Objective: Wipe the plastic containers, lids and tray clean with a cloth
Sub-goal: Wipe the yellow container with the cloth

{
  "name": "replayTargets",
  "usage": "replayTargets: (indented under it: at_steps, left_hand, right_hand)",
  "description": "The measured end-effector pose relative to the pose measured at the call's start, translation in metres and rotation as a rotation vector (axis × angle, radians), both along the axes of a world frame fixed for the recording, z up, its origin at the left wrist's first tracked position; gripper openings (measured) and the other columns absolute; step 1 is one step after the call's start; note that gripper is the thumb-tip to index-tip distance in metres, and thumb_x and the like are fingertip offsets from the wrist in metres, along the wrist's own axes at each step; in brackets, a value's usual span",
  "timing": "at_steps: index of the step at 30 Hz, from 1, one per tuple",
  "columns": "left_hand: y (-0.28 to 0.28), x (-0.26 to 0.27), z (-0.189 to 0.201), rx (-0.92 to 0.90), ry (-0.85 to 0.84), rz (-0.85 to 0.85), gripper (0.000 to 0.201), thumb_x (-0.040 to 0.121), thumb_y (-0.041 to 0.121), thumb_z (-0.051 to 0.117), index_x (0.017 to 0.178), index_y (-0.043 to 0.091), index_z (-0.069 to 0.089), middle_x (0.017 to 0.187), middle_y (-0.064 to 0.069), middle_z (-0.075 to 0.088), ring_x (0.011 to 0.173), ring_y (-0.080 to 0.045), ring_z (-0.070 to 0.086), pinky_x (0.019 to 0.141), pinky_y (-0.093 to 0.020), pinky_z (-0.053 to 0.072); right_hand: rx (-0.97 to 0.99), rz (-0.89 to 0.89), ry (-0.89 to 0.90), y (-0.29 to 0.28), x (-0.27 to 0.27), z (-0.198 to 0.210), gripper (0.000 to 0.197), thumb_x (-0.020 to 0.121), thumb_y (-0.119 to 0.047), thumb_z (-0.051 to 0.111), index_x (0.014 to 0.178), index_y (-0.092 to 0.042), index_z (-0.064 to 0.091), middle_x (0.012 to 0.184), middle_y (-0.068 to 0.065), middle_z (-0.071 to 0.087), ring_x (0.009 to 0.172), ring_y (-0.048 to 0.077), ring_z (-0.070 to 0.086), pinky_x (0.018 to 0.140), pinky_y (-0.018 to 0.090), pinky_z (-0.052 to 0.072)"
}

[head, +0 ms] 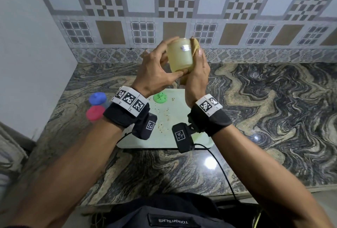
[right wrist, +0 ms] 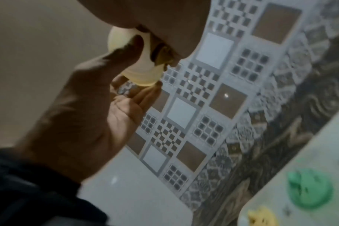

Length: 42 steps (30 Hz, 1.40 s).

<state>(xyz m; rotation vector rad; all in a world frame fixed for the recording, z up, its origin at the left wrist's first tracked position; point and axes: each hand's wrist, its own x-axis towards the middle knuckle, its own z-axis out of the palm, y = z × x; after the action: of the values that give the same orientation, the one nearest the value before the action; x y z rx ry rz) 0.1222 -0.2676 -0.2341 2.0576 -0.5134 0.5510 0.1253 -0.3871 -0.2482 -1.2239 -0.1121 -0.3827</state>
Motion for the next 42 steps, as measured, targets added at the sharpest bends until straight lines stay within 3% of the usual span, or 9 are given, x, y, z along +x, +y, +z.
replayTargets:
  at_steps: [6,10,13,19,25,29,32,38,42]
  left_hand:
    - [-0.002,0.002,0.020,0.248,-0.186,0.128,0.076,0.074,0.033,0.070,0.140,0.008,0.044,0.132,-0.011,0.056,0.117,-0.019,0.056,0.100,-0.027,0.048]
    - [-0.001,0.000,0.010,0.067,-0.140,0.051,0.073,0.068,0.028,0.081,0.131,0.010,0.049,0.120,-0.003,0.061,0.098,-0.014,0.063,0.082,-0.017,0.053]
    - [0.004,0.001,0.007,0.027,-0.005,0.008,0.081,0.068,0.033,0.083,0.137,0.012,0.046,0.124,-0.002,0.056,0.110,-0.013,0.060,0.093,-0.021,0.051]
    - [-0.001,-0.001,0.022,0.278,-0.176,0.154,0.076,0.071,0.036,0.070,0.139,0.011,0.046,0.122,-0.008,0.057,0.095,0.010,0.048,0.086,-0.015,0.046]
    - [0.002,0.002,0.001,-0.108,-0.008,-0.038,0.081,0.068,0.028,0.083,0.138,0.011,0.045,0.125,0.006,0.055,0.106,0.002,0.060,0.089,-0.022,0.054]
    - [0.006,0.007,0.013,0.211,-0.070,0.087,0.083,0.067,0.037,0.076,0.141,0.017,0.045,0.133,-0.007,0.053,0.113,-0.012,0.055,0.095,-0.021,0.048]
    - [0.002,0.006,0.020,0.281,-0.191,0.112,0.076,0.071,0.037,0.067,0.140,0.011,0.047,0.119,-0.009,0.060,0.098,-0.012,0.057,0.086,-0.019,0.050]
    - [0.001,0.009,-0.009,-0.141,-0.008,0.046,0.077,0.065,0.026,0.086,0.131,0.007,0.050,0.124,-0.004,0.058,0.107,-0.008,0.061,0.089,-0.024,0.054]
    - [0.002,0.014,-0.012,-0.030,0.094,0.115,0.080,0.064,0.046,0.076,0.131,0.010,0.050,0.124,-0.003,0.058,0.111,-0.012,0.059,0.094,-0.033,0.053]
  right_hand:
    - [-0.384,-0.102,-0.294,0.007,-0.002,0.001,0.043,0.105,-0.015,0.036,0.146,-0.004,0.038,0.154,0.010,0.037,0.142,0.010,0.033,0.117,0.030,0.031]
    - [-0.060,-0.070,-0.123,0.008,-0.003,0.007,0.043,0.105,-0.025,0.032,0.140,-0.007,0.049,0.133,0.008,0.058,0.112,0.016,0.061,0.087,0.032,0.055]
    - [-0.005,0.013,0.043,0.001,0.004,0.005,0.038,0.107,-0.024,0.031,0.135,-0.010,0.053,0.099,0.000,0.067,0.070,0.008,0.061,0.050,0.020,0.047]
    - [-0.215,-0.071,-0.214,0.008,-0.002,0.001,0.042,0.105,-0.021,0.037,0.144,-0.007,0.044,0.148,0.008,0.047,0.136,0.019,0.045,0.109,0.043,0.044]
    - [-0.051,-0.003,0.039,0.000,0.005,0.006,0.038,0.107,-0.026,0.031,0.136,-0.012,0.053,0.092,0.009,0.063,0.066,0.012,0.060,0.044,0.020,0.044]
    - [-0.216,-0.012,-0.095,0.002,0.001,0.008,0.039,0.106,-0.021,0.037,0.142,-0.010,0.047,0.136,0.010,0.055,0.114,0.013,0.060,0.087,0.030,0.057]
    - [-0.338,-0.072,-0.200,0.007,0.004,0.002,0.040,0.105,-0.020,0.039,0.142,-0.007,0.046,0.146,0.011,0.048,0.136,0.018,0.046,0.111,0.043,0.041]
    - [-0.068,-0.008,0.091,0.003,0.010,0.002,0.037,0.107,-0.024,0.032,0.128,-0.010,0.059,0.098,0.002,0.064,0.074,0.008,0.062,0.052,0.019,0.047]
    - [-0.073,-0.017,0.022,0.005,0.009,0.001,0.036,0.105,-0.024,0.040,0.133,-0.008,0.056,0.131,0.010,0.060,0.114,0.029,0.062,0.084,0.038,0.058]
